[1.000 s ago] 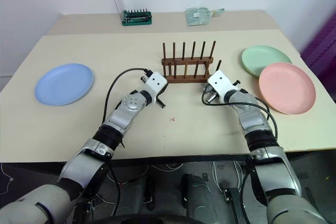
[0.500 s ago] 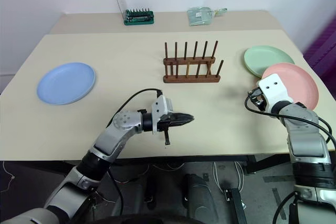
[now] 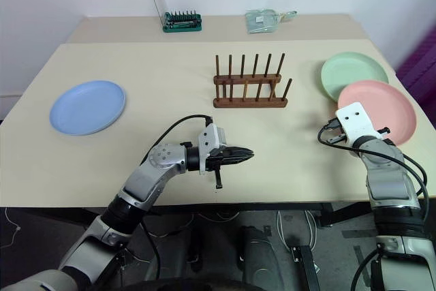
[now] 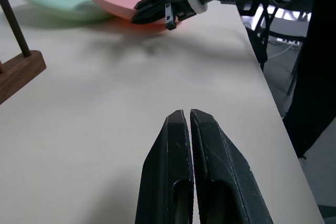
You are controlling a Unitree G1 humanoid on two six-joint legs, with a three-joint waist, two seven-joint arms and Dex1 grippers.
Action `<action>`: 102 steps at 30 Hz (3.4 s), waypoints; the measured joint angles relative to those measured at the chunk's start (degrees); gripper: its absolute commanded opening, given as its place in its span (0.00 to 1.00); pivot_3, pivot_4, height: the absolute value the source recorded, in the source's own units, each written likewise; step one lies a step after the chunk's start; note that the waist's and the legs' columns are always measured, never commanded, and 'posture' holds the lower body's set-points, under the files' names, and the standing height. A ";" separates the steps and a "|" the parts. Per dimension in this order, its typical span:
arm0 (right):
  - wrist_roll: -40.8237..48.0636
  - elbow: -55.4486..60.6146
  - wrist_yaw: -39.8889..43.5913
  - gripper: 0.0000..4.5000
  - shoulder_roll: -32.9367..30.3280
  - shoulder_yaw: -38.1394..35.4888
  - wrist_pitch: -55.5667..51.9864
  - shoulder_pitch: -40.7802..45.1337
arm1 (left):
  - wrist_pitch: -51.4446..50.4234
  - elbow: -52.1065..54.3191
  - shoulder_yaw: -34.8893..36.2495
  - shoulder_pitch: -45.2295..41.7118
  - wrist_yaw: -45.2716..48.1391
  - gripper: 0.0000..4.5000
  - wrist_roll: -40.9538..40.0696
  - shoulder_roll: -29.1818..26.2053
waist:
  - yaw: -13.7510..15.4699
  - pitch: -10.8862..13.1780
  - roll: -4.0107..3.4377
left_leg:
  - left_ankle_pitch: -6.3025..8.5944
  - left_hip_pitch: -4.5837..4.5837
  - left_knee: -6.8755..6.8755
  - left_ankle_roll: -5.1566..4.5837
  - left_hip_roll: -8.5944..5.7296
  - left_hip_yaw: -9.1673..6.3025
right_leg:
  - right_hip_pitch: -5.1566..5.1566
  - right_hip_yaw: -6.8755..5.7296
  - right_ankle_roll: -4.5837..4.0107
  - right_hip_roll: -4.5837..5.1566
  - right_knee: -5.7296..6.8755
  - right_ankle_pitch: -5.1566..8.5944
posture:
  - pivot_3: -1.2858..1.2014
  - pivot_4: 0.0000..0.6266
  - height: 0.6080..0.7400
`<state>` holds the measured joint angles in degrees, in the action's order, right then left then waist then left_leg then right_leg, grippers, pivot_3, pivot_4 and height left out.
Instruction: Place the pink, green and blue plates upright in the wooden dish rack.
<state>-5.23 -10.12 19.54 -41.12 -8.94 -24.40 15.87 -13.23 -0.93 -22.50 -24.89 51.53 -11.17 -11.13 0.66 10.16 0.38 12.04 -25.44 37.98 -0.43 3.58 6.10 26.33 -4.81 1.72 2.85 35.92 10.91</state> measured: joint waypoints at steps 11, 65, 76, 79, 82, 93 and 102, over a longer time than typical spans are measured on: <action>-4.00 13.03 -0.52 0.02 -4.32 0.82 10.44 -0.03 | 1.24 -1.00 0.39 0.13 0.25 0.03 -0.02 -0.15 | -0.64 0.05 -0.05 | 0.01 -0.01 -0.04 0.00 0.03 -0.01 | 0.05 0.00 0.01 -0.10 -0.05 0.01 | 0.52 0.24 0.92; 39.03 -28.20 16.33 0.97 3.84 -13.34 -9.87 44.10 | -1.53 1.83 5.91 2.11 -2.03 0.03 -2.06 -2.10 | 0.07 0.15 -0.19 | 0.05 -0.18 -0.09 -0.10 0.07 0.02 | 0.14 -0.01 -0.04 0.05 -0.11 -0.02 | 0.52 0.24 0.92; 11.48 -42.37 15.83 0.99 -6.45 4.72 16.08 36.11 | -1.56 1.88 5.77 1.91 -1.34 0.03 -2.06 -2.23 | -1.22 0.19 -0.29 | 0.06 -0.14 -0.16 -0.10 0.01 0.01 | 0.12 0.00 -0.05 -0.05 -0.27 -0.01 | 0.52 0.24 0.92; 3.74 -48.73 16.14 0.99 -6.43 11.34 22.79 36.18 | -1.57 1.87 5.64 1.35 -0.96 0.03 -2.06 -1.92 | -1.49 0.22 -0.38 | 0.05 -0.12 -0.22 -0.11 0.00 0.03 | 0.13 0.06 -0.05 -0.14 -0.26 -0.02 | 0.52 0.24 0.92; -0.43 -54.57 15.74 0.99 -5.96 13.98 27.15 37.31 | -1.60 1.87 5.65 1.28 -0.85 0.03 -2.06 -2.04 | -1.44 0.22 -0.38 | 0.04 -0.07 -0.24 -0.11 0.00 0.04 | 0.12 0.08 -0.02 -0.17 -0.24 -0.04 | 0.52 0.24 0.92; -9.49 -64.76 6.57 0.47 -2.38 17.44 31.14 40.64 | -2.77 2.37 5.68 2.16 -1.10 0.03 -2.06 -2.45 | -1.31 0.21 -0.38 | 0.04 -0.03 -0.20 -0.10 0.00 0.06 | 0.05 0.11 -0.04 -0.13 -0.23 -0.03 | 0.52 0.24 0.92; -11.10 -65.49 1.61 0.01 -2.24 17.42 32.74 40.56 | -2.92 3.27 5.68 2.16 -1.44 0.03 -2.06 -2.42 | -1.38 0.21 -0.38 | 0.04 -0.01 -0.20 -0.10 0.00 0.07 | 0.04 0.13 -0.01 -0.14 -0.20 -0.05 | 0.52 0.24 0.92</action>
<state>-16.33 -75.61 21.15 -43.36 8.47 8.35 56.42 -16.15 2.33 -16.82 -22.73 50.09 -13.24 -13.55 -0.72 10.37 -0.01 12.08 -25.46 37.77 -0.53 3.58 6.17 26.37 -4.68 1.71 2.71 35.72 10.87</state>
